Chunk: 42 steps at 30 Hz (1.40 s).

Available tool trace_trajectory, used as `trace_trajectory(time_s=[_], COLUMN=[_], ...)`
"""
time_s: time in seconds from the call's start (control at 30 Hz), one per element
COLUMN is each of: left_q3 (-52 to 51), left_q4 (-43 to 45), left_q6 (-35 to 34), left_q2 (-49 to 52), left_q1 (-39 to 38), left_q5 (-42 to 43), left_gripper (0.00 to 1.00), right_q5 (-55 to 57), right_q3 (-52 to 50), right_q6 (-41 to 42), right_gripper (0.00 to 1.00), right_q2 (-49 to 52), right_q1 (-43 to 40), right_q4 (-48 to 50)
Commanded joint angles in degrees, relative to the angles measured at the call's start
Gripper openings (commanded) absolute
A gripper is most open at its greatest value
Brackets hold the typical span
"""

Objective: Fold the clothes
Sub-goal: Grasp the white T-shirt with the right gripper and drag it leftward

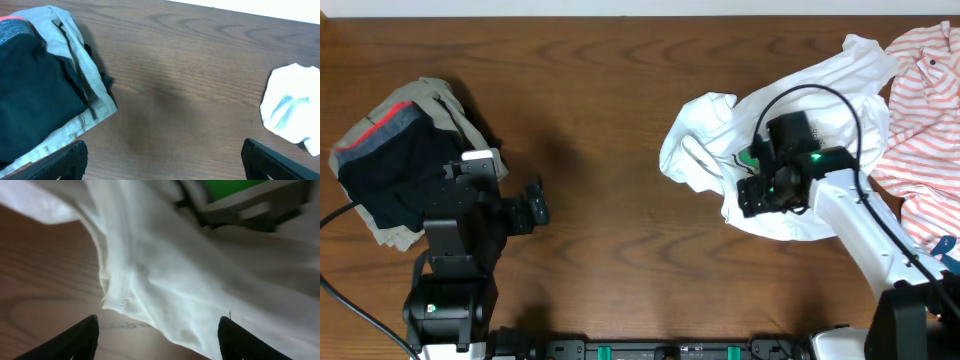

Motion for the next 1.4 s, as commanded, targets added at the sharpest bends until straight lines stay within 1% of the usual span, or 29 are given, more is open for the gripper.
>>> trace_trajectory(time_s=[0.0,0.17,0.27,0.37,0.4,0.47,0.53,0.57,0.67,0.8,0.87,1.0,1.1,1.2,1.27,1.3,1.33,1.37], left_q3=[1.1,1.1,1.1,1.0,1.1,1.1,1.0,1.0,1.0,1.0,1.0,1.0,1.0,1.0,1.0,1.0,1.0,1.0], left_q4=[0.2,0.2,0.2,0.2,0.2,0.2,0.2,0.2,0.2,0.2,0.2,0.3,0.3,0.3,0.3,0.3,0.3,0.3], left_q6=[-0.7,-0.7,-0.7,-0.7,-0.7,-0.7,-0.7,-0.7,-0.7,-0.7,-0.7,-0.7,-0.7,-0.7,-0.7,-0.7,-0.7,-0.7], left_q2=[0.0,0.0,0.0,0.0,0.0,0.0,0.0,0.0,0.0,0.0,0.0,0.0,0.0,0.0,0.0,0.0,0.0,0.0], left_q1=[-0.1,-0.1,-0.1,-0.1,-0.1,-0.1,-0.1,-0.1,-0.1,-0.1,-0.1,-0.1,-0.1,-0.1,-0.1,-0.1,-0.1,-0.1], left_q5=[0.7,0.7,0.7,0.7,0.7,0.7,0.7,0.7,0.7,0.7,0.7,0.7,0.7,0.7,0.7,0.7,0.7,0.7], left_gripper=[0.98,0.98,0.98,0.98,0.98,0.98,0.98,0.98,0.98,0.98,0.98,0.98,0.98,0.98,0.98,0.98,0.98,0.98], right_q5=[-1.4,-0.9,2.9,4.7,4.7,4.7,4.9,4.8,4.5,-0.4,-4.2,-4.9,-4.0,-4.0,-4.0,-4.0,-4.0,-4.0], right_q3=[-2.6,-8.4,-11.8,-14.0,-14.5,-15.5,-16.1,-16.4,-16.4,-14.0,-8.5,4.2,10.3,11.9,11.9,11.9,11.9,11.8], right_q6=[0.1,0.9,1.9,2.4,2.4,2.4,2.4,2.5,2.7,1.2,-0.6,-4.4,-5.3,-5.3,-4.6,-4.6,-4.6,-4.7], right_gripper=[0.75,0.76,0.76,0.72,0.68,0.57,0.36,0.2,0.01,0.01,0.01,0.01,0.01,0.04,0.11,0.16,0.24,0.39], right_q2=[0.7,0.7,0.7,0.7,0.7,0.7,0.7,0.7,0.7,0.5,-0.2,-0.6,-0.5,-0.5,-0.4,-0.3,-0.2,-0.2], right_q1=[2.7,5.3,5.9,5.9,5.9,5.9,5.9,5.9,6.0,8.6,12.7,22.2,29.4,33.9,35.5,35.9,36.1,36.2], right_q4=[1.2,6.9,12.8,17.8,19.0,20.1,20.4,20.5,20.5,19.6,15.2,7.3,7.8,12.1,13.7,13.7,13.6,13.2])
